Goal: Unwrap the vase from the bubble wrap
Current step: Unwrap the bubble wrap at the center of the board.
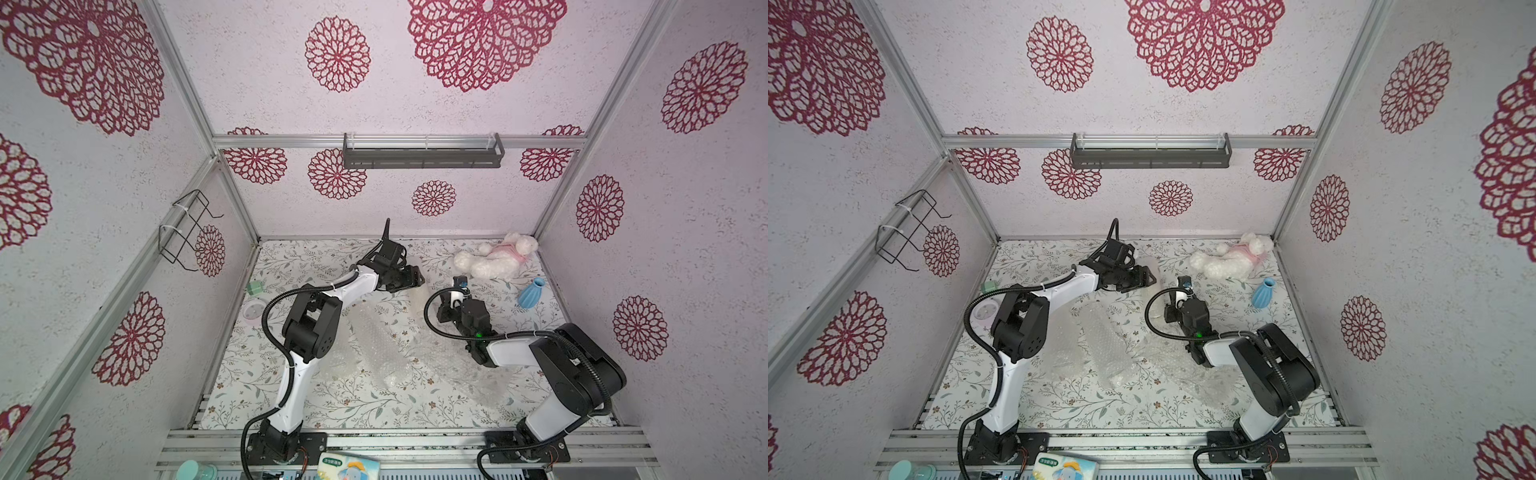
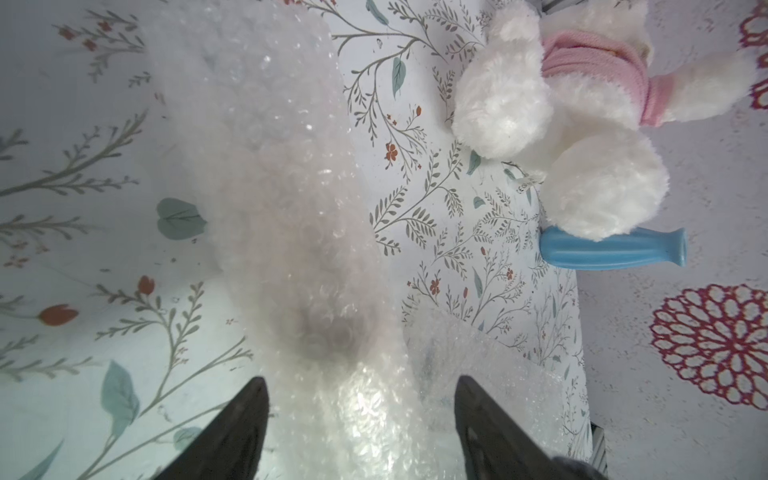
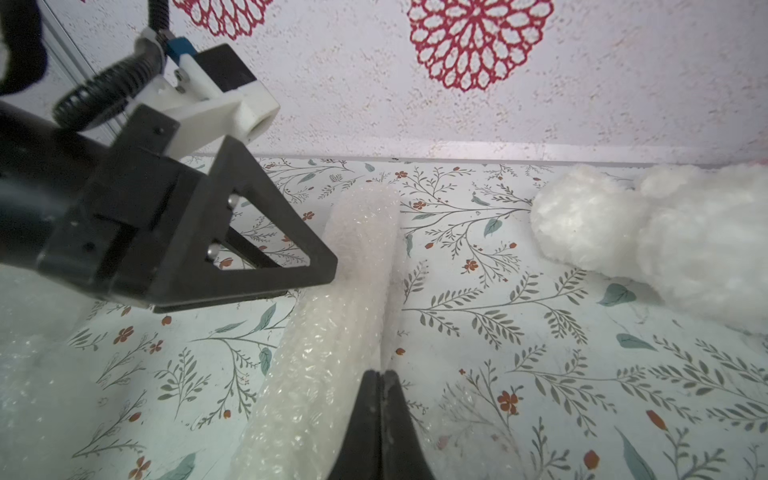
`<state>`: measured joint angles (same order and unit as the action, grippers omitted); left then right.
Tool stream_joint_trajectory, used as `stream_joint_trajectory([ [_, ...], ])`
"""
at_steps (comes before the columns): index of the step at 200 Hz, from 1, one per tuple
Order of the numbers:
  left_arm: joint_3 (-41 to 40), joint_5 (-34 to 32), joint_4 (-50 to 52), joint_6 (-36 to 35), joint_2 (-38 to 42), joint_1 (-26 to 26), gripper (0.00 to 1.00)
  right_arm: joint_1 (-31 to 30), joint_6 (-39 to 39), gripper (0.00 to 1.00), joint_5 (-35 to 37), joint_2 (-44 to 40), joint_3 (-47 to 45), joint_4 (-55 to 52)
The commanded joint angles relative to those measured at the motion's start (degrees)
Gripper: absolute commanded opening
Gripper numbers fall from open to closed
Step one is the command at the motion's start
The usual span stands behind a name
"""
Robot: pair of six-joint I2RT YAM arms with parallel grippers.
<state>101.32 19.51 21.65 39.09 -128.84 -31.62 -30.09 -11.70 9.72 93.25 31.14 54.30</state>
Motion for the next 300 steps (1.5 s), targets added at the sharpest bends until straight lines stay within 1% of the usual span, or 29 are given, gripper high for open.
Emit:
stream_joint_trajectory([
  [1, 1.02, -3.3, 2.38, -1.22, -2.21, -1.34, 0.73, 0.6, -1.2, 0.0, -0.27, -1.71, -0.24, 3.26],
  [35, 1.37, -4.38, 3.92, -1.64, -3.17, -1.88, 0.73, 0.77, -1.18, 0.0, 0.47, -2.24, -0.37, 2.52],
  [74, -1.37, -4.44, 3.33, -1.91, -1.02, -1.52, 0.73, 1.16, -0.95, 0.0, 0.9, -2.15, -0.28, 1.69],
  [135, -6.45, -1.27, 0.1, -1.69, 1.63, 1.02, 0.72, 1.42, -0.52, 0.0, 1.18, -2.19, 0.46, 0.1],
  [170, -7.75, -0.11, -0.6, -2.01, 2.45, 1.69, 0.73, 1.5, -0.4, 0.0, 1.09, -2.36, 0.85, -0.58],
  [300, -12.07, 0.94, -2.4, -1.2, 5.17, 3.53, 0.73, 1.53, 0.46, 0.0, 1.58, -3.49, 0.59, -1.57],
])
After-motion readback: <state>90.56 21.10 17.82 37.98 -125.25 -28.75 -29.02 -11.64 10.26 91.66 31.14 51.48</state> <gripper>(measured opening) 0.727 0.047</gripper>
